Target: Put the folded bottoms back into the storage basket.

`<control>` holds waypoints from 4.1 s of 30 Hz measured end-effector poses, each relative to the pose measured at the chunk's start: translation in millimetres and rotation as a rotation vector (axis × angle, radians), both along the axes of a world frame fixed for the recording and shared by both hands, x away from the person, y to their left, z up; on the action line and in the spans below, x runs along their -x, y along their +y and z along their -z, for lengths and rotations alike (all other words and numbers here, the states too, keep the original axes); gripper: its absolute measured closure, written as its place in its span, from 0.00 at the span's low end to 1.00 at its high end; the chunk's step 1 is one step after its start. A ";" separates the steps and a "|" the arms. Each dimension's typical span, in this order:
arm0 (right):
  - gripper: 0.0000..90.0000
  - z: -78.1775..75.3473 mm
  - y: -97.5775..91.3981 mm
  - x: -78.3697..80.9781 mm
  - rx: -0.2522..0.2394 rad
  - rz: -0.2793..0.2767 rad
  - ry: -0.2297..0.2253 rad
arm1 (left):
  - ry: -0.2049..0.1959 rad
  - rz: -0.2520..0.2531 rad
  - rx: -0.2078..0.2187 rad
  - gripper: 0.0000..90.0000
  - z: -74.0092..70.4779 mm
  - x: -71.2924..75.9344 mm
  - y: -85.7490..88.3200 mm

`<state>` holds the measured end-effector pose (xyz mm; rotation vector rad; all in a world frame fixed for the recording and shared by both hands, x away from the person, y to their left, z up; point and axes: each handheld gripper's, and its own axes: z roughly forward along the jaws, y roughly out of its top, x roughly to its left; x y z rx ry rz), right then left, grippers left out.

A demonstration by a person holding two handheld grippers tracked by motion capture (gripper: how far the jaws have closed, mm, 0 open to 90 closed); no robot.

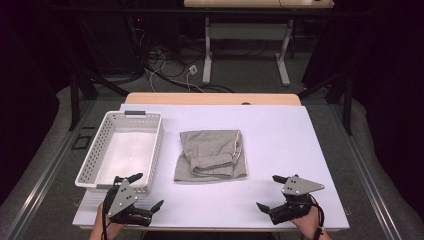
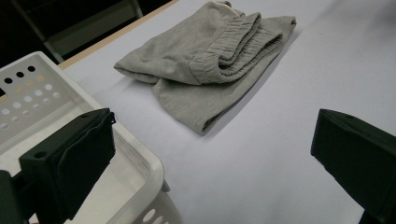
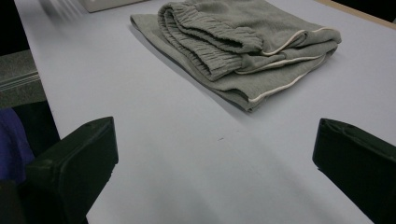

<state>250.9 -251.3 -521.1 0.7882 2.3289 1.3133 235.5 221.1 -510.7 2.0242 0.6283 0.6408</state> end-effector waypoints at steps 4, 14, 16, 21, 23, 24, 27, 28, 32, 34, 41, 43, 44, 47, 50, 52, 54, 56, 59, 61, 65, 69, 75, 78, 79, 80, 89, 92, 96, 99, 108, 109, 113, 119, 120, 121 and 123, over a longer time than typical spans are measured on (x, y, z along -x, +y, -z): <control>0.00 1.2 0.5 -0.7 0.003 -0.001 0.006 | 0.009 0.000 0.009 0.00 0.1 -0.3 -0.5; 0.00 3.5 2.8 -2.5 0.006 -0.011 0.016 | 0.009 -0.002 0.018 0.00 -1.7 -0.5 -8.7; 0.00 4.5 3.5 -3.2 0.011 -0.010 0.028 | 0.002 0.005 0.016 0.00 -1.8 -0.7 -12.1; 0.00 6.7 5.6 -3.8 0.014 -0.015 0.042 | -0.002 0.014 -0.006 0.00 0.0 -0.2 -17.4; 0.00 7.0 7.0 -4.3 0.017 -0.014 0.048 | 0.001 0.021 -0.008 0.00 0.2 0.1 -19.6; 0.00 7.3 8.0 -4.9 0.018 -0.015 0.049 | -0.001 0.020 -0.005 0.00 0.3 0.2 -21.1; 0.00 8.1 10.6 -7.1 0.013 -0.015 0.063 | -0.009 0.022 -0.011 0.00 -0.2 0.4 -25.9; 0.00 8.4 11.6 -7.8 0.010 -0.018 0.069 | -0.008 0.023 -0.007 0.00 -0.2 0.8 -27.4; 0.00 9.0 16.3 -10.2 0.006 -0.022 0.078 | -0.002 0.022 -0.003 0.00 1.0 0.4 -33.0; 0.00 9.6 18.8 -11.8 0.006 -0.031 0.087 | 0.003 0.008 -0.018 0.00 2.1 -0.6 -37.1; 0.00 12.2 27.1 -18.7 0.026 -0.043 0.101 | 0.030 0.006 -0.039 0.00 5.6 -5.4 -50.9; 0.00 12.0 28.2 -20.5 0.027 -0.040 0.100 | 0.040 0.006 -0.020 0.00 5.4 -8.0 -52.9; 0.00 12.0 28.2 -20.5 0.027 -0.040 0.100 | 0.040 0.006 -0.020 0.00 5.4 -8.0 -52.9; 0.00 12.7 29.4 -24.0 0.032 -0.033 0.101 | 0.052 -0.004 -0.011 0.00 4.9 -11.9 -56.9; 0.00 12.6 31.3 -26.1 0.039 -0.029 0.103 | 0.064 -0.008 -0.014 0.00 5.9 -15.3 -60.6; 0.00 12.4 32.7 -29.3 0.037 -0.023 0.108 | 0.074 -0.030 -0.014 0.00 5.7 -18.4 -62.9; 0.00 12.7 34.3 -33.6 0.024 -0.014 0.115 | 0.086 -0.040 0.006 0.00 4.6 -22.2 -64.1; 0.00 13.0 36.4 -38.1 0.023 -0.008 0.122 | 0.091 -0.052 0.013 0.00 3.9 -25.8 -66.2; 0.00 13.0 39.2 -43.5 0.020 -0.006 0.130 | 0.103 -0.051 0.021 0.00 4.0 -31.2 -70.0; 0.00 12.8 40.5 -46.4 0.014 -0.005 0.140 | 0.111 -0.048 0.021 0.00 4.1 -32.9 -71.6; 0.00 12.0 43.9 -51.5 -0.003 -0.006 0.167 | 0.136 -0.052 0.025 0.00 4.4 -42.4 -78.4; 0.00 10.6 47.9 -56.6 0.001 -0.004 0.166 | 0.153 -0.063 0.029 0.00 5.1 -48.9 -81.4; 0.00 10.3 53.1 -67.6 -0.005 0.002 0.187 | 0.172 -0.068 0.037 0.00 6.5 -58.3 -88.6; 0.00 10.0 55.9 -71.9 -0.004 0.003 0.194 | 0.164 -0.064 0.028 0.00 7.3 -66.2 -94.4; 0.00 9.8 57.0 -73.3 -0.001 0.005 0.199 | 0.158 -0.064 0.020 0.00 7.5 -68.6 -95.7; 0.00 9.6 57.7 -74.8 -0.002 0.005 0.201 | 0.164 -0.063 0.027 0.00 7.8 -70.8 -96.9; 0.01 9.0 61.8 -87.3 -0.002 0.029 0.213 | 0.182 -0.084 0.040 0.00 6.1 -86.9 -101.4; 0.01 10.0 62.7 -92.0 0.004 0.037 0.214 | 0.190 -0.091 0.035 0.00 6.3 -92.0 -102.6; 0.01 10.9 63.0 -98.9 0.005 0.052 0.222 | 0.199 -0.103 0.031 0.00 6.4 -99.8 -104.2; 0.01 10.9 62.9 -102.4 -0.001 0.061 0.226 | 0.201 -0.110 0.035 0.00 6.1 -103.5 -104.9; 0.01 13.9 65.3 -118.8 -0.022 0.099 0.260 | 0.222 -0.143 0.030 0.00 8.1 -120.6 -107.9; 0.01 14.1 65.6 -120.3 -0.021 0.100 0.259 | 0.226 -0.152 0.030 0.00 8.2 -124.0 -108.3; 0.01 14.3 66.7 -125.7 -0.028 0.114 0.270 | 0.232 -0.166 0.025 0.00 9.6 -130.3 -109.7; 0.01 15.7 68.1 -133.8 -0.021 0.135 0.275 | 0.248 -0.182 0.021 0.00 11.2 -139.4 -114.0; 0.01 16.0 68.4 -135.1 -0.028 0.141 0.277 | 0.250 -0.184 0.019 0.00 11.6 -140.9 -114.8; 0.01 16.2 68.1 -136.7 -0.026 0.141 0.275 | 0.251 -0.187 0.016 0.00 12.1 -142.6 -115.7; 0.02 16.5 68.6 -139.1 -0.031 0.149 0.281 | 0.257 -0.193 0.018 0.00 13.2 -145.7 -117.5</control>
